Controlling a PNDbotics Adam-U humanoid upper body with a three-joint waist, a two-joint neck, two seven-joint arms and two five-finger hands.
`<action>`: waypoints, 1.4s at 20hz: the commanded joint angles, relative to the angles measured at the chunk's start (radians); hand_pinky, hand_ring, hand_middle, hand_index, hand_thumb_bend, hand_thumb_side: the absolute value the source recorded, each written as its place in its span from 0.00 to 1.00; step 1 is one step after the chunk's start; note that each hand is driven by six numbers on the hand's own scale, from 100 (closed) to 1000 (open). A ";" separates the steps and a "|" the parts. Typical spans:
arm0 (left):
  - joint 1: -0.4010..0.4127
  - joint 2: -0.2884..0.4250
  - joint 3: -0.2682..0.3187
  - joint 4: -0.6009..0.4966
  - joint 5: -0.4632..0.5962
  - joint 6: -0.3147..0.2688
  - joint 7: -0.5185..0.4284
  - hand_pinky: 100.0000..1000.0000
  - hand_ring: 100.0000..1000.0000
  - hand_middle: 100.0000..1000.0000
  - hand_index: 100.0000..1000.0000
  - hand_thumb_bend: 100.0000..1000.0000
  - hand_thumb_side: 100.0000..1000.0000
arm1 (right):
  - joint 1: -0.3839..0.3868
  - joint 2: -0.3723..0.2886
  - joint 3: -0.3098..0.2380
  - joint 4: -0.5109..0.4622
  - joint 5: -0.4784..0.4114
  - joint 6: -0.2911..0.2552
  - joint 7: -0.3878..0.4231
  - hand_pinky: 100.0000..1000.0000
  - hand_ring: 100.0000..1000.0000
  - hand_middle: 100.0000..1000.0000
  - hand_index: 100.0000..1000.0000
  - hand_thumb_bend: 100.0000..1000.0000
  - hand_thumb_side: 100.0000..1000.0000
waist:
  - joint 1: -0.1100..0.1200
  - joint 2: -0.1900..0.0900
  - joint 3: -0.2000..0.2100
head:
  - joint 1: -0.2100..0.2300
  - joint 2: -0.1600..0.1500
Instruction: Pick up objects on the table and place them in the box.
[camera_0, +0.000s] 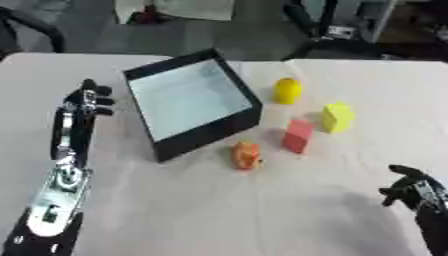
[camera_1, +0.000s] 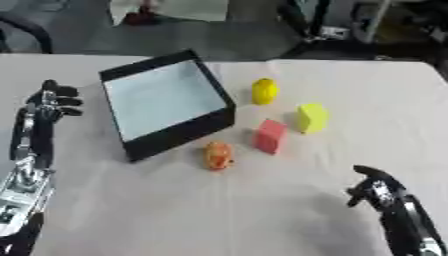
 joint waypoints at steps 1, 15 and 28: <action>-0.007 0.026 0.000 -0.022 0.009 0.000 -0.005 0.51 0.55 0.53 0.59 0.00 0.90 | -0.008 0.001 -0.008 -0.018 0.012 0.004 -0.002 0.69 0.35 0.35 0.73 0.00 0.79 | -0.011 0.007 0.001 | 0.001 -0.002; -0.009 0.023 -0.002 -0.024 0.007 -0.002 -0.016 0.52 0.56 0.54 0.59 0.00 0.89 | -0.015 -0.036 -0.018 -0.045 0.003 -0.018 -0.003 0.70 0.35 0.36 0.74 0.00 0.60 | -0.014 0.004 0.000 | 0.001 -0.002; -0.016 0.026 -0.010 -0.024 0.004 -0.005 -0.039 0.52 0.57 0.54 0.60 0.00 0.89 | -0.114 -0.619 -0.024 -0.202 -0.086 -0.244 0.032 0.74 0.52 0.57 0.82 0.00 0.27 | -0.023 0.000 0.022 | -0.009 -0.002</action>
